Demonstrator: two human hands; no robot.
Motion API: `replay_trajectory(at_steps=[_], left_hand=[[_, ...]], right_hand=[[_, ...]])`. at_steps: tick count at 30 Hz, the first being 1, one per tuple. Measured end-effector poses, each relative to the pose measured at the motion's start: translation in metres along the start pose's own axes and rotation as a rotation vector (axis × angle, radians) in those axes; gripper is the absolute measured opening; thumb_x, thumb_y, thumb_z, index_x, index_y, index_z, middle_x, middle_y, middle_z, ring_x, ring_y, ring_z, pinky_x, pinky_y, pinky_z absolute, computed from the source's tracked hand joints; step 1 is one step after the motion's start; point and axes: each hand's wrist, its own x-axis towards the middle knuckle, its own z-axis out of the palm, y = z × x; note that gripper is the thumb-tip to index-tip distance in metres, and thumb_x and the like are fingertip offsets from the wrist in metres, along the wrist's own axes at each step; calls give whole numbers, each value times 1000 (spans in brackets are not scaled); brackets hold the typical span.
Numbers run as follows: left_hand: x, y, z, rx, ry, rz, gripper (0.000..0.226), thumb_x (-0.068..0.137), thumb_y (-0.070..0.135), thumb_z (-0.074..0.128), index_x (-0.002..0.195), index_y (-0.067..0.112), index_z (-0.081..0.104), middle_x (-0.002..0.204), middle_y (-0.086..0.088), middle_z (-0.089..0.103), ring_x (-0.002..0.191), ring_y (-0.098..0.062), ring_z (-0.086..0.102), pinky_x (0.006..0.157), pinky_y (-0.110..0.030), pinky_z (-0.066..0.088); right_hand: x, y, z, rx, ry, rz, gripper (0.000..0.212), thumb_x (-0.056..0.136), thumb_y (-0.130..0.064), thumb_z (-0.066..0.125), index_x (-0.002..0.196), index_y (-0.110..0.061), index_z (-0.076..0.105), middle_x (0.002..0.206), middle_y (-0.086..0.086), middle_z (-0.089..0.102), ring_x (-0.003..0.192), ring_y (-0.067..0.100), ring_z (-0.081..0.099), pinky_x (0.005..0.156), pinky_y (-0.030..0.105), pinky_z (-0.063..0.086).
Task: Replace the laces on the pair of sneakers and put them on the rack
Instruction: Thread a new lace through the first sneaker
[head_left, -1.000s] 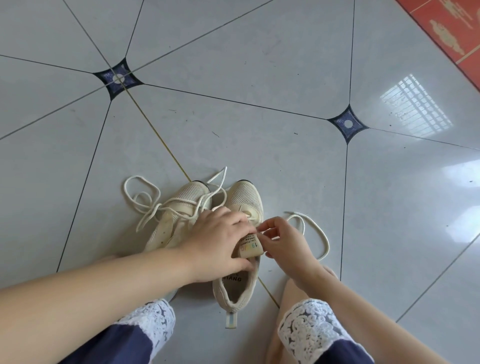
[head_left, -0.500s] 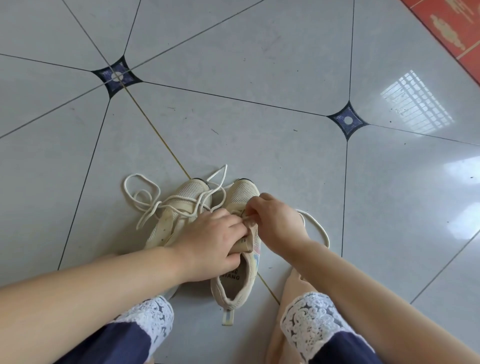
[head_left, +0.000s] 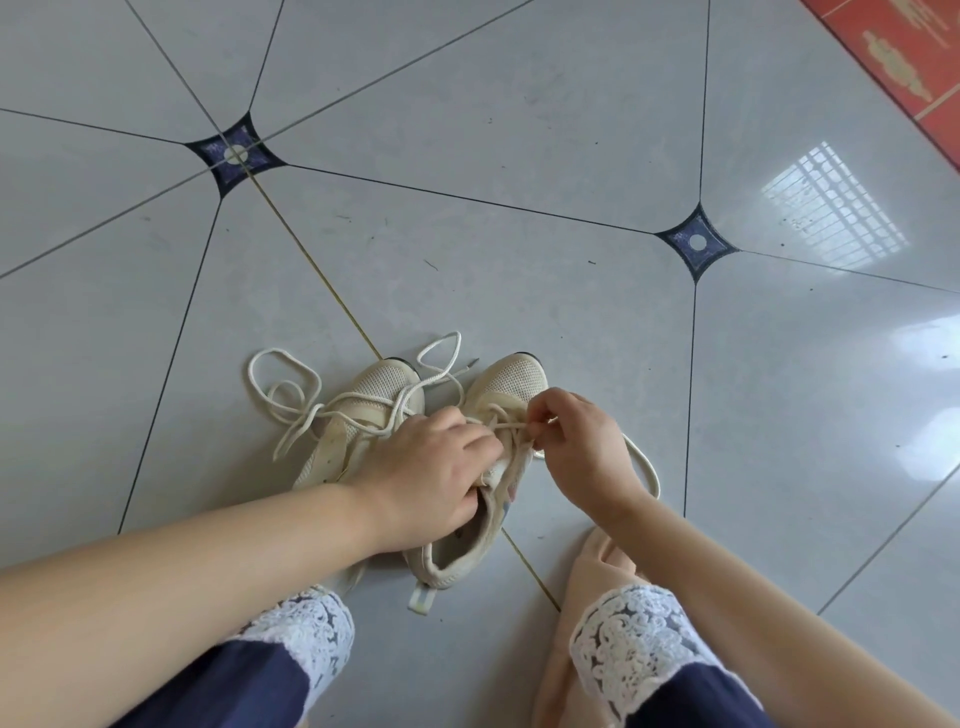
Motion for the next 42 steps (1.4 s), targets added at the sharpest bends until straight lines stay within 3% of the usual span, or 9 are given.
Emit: replay_trajectory(at_steps=[9,13,17,21,25,29,33,38,42], left_hand=[[1,-19,-14,-68,-98,-30,76,67,37,75,133,22,41,135,7,34,123,-12,32,104,-21,24],[2,-18,-18,-296,-105,-73,61,69,6,66,127,17,48,127,4,38,118,-8,40,99,-11,27],[1,-19,-17,-413,-19,-116,53,69,3,65,120,14,57,116,11,45,107,2,41,83,7,25],[-4,-18,-13,-453,99,-177,47,71,0,61,116,13,61,113,7,59,103,-1,48,80,4,29],[2,-9,-11,-525,218,-282,39,71,-1,60,107,15,63,89,14,55,82,-7,54,70,-1,34],[7,4,-3,-491,177,-321,46,74,6,61,119,15,52,115,3,48,101,-11,49,87,-19,40],[13,3,-11,-456,79,-312,49,76,9,60,122,18,47,120,3,41,109,-10,43,90,-17,32],[27,11,-28,-404,287,-171,38,83,3,52,118,12,59,122,2,56,116,-11,45,91,-5,23],[37,18,-20,-244,163,20,35,94,30,48,124,15,57,132,2,54,126,-12,42,103,-19,22]], right_hand=[[-5,-3,-2,80,-3,52,20,80,-26,69,78,-37,52,76,-13,52,65,-3,50,59,6,37],[-18,-9,0,182,-16,183,21,78,-39,66,79,-29,48,63,-12,53,56,-6,49,53,11,41],[-22,-14,4,311,-124,353,10,83,-27,62,85,-21,54,54,-12,64,52,-3,58,66,31,56],[-21,-11,-4,348,-106,349,8,83,-21,65,88,-15,63,59,-8,67,52,-2,59,66,25,54],[-14,-11,-18,102,36,182,11,80,-19,64,75,-29,63,64,-12,65,62,1,59,56,10,42],[-8,-6,-26,135,81,133,11,81,-18,65,84,-28,69,64,-22,61,65,-14,57,59,0,38],[-17,3,-21,418,5,256,8,86,-22,62,85,-19,70,64,-12,69,59,-3,62,59,10,47],[-17,6,-18,810,-100,593,24,95,-25,50,91,-5,64,71,3,67,60,8,64,59,21,50],[-10,4,-18,937,-134,758,23,93,-29,55,81,-10,62,69,2,59,59,12,58,59,23,47]])
